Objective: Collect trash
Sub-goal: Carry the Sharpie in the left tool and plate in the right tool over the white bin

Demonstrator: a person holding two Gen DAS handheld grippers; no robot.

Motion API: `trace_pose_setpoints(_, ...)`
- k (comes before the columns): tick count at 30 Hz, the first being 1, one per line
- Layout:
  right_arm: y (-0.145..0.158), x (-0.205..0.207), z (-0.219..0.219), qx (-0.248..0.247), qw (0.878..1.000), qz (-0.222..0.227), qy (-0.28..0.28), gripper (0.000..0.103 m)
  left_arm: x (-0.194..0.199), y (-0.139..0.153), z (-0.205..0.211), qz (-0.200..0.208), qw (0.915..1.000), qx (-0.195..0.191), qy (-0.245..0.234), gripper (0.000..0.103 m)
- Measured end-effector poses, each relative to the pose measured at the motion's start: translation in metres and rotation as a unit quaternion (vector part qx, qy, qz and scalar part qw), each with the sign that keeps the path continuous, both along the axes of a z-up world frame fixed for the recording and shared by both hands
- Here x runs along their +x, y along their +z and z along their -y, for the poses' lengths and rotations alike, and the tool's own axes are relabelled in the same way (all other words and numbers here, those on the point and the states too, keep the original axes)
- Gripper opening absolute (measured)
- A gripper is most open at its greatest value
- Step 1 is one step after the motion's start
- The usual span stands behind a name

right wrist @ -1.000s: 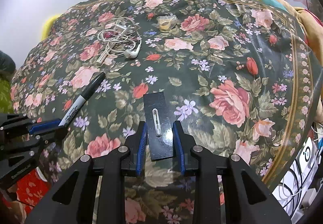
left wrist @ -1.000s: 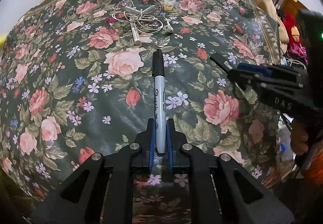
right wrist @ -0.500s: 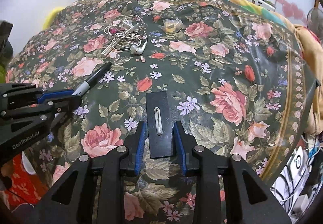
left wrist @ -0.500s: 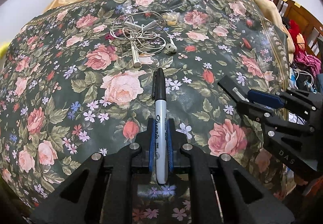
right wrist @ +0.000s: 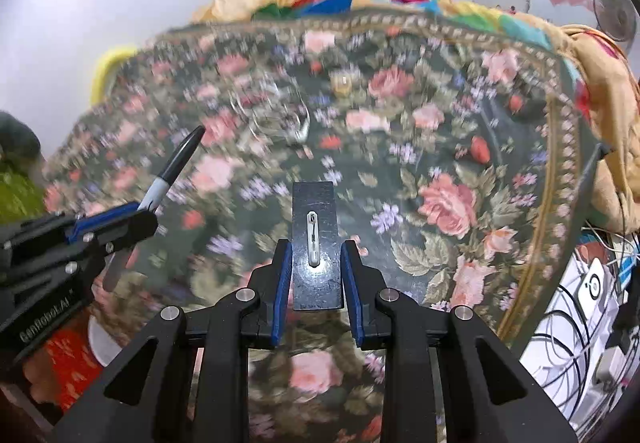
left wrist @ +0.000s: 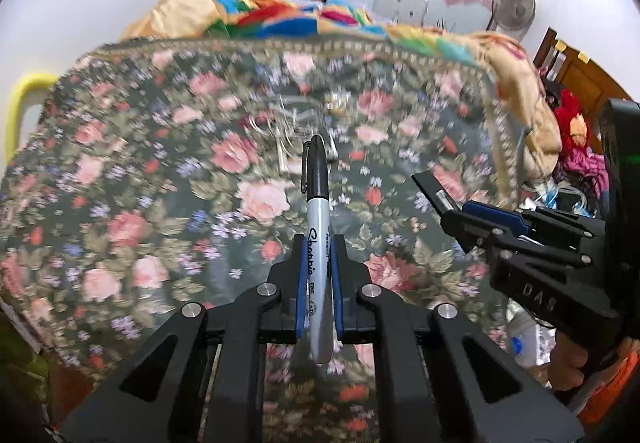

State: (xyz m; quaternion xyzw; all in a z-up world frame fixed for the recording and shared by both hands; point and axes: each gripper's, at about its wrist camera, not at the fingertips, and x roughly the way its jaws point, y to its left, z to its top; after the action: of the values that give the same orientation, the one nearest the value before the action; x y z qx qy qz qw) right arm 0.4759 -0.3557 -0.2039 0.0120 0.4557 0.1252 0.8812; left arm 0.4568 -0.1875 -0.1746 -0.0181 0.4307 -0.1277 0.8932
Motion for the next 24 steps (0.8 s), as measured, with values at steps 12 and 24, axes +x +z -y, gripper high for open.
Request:
trace_pose_setpoints(12, 0.104, -0.055, -0.042, 0.02, 0.996, 0.08, 0.022, 0.023, -0.089, 0.085, -0.067, 0.064, 0.9964, -0.002, 0.056, 0.01)
trace_pose_setpoints(24, 0.152, -0.121, -0.132, 0.036, 0.988, 0.12, 0.093, 0.023, -0.191, 0.122, -0.172, 0.102, 0.9849, 0.011, 0.139, 0.01)
